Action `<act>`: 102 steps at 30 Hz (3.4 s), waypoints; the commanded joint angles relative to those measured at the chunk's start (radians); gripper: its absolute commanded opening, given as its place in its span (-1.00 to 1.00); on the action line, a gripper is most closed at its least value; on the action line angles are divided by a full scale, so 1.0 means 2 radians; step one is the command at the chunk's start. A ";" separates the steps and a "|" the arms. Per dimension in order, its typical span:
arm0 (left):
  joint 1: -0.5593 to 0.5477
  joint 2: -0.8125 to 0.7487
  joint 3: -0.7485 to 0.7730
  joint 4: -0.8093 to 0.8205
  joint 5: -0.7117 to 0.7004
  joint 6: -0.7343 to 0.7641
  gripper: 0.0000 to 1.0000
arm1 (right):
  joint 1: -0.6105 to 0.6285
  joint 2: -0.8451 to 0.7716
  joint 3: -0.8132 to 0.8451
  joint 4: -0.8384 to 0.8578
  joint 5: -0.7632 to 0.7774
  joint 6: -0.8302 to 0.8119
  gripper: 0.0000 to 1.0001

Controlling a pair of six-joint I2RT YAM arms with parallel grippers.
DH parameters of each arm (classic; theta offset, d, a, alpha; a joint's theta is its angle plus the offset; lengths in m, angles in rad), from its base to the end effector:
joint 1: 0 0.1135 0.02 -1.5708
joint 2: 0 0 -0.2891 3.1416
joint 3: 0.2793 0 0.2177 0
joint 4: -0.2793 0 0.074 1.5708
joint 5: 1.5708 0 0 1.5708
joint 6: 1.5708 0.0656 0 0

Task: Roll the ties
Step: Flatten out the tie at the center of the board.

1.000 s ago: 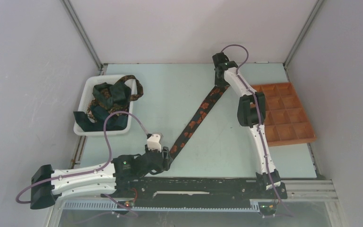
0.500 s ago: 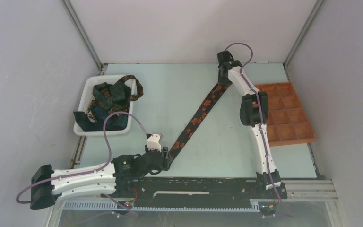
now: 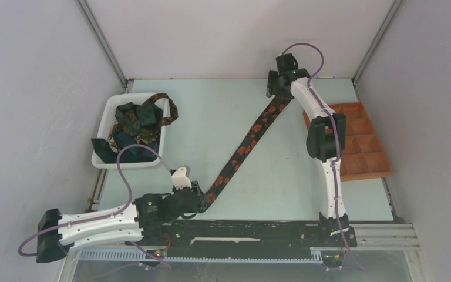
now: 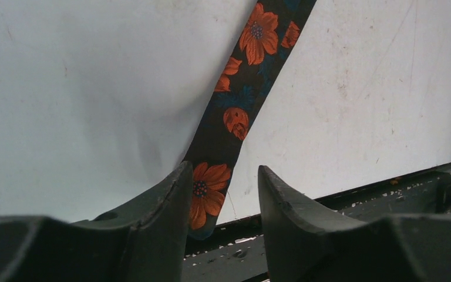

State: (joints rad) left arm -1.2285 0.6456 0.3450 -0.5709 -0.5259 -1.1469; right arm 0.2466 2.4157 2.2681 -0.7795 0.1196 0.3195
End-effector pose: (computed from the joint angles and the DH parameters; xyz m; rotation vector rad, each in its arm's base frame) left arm 0.0615 -0.0746 0.1828 -0.1346 2.3572 -0.5583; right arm 0.5212 0.1231 0.2227 0.1404 2.4866 0.0887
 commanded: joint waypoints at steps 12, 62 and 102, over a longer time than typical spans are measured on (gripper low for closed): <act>-0.027 0.074 -0.050 0.080 0.051 -0.084 -0.26 | -0.037 0.011 -0.003 0.014 -0.090 0.030 0.47; -0.046 -0.028 0.031 -0.053 -0.017 -0.157 0.35 | -0.088 0.075 0.079 -0.008 -0.005 0.060 -1.00; 0.021 0.111 -0.031 0.083 -0.050 -0.418 -0.01 | -0.157 0.038 -0.034 0.067 -0.137 0.119 -1.00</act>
State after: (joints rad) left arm -1.1965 0.8265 0.2790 -0.4774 -0.6460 -2.0129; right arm -0.0532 2.5351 2.2051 -0.6342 -0.1543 0.5503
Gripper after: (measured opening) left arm 0.511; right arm 0.039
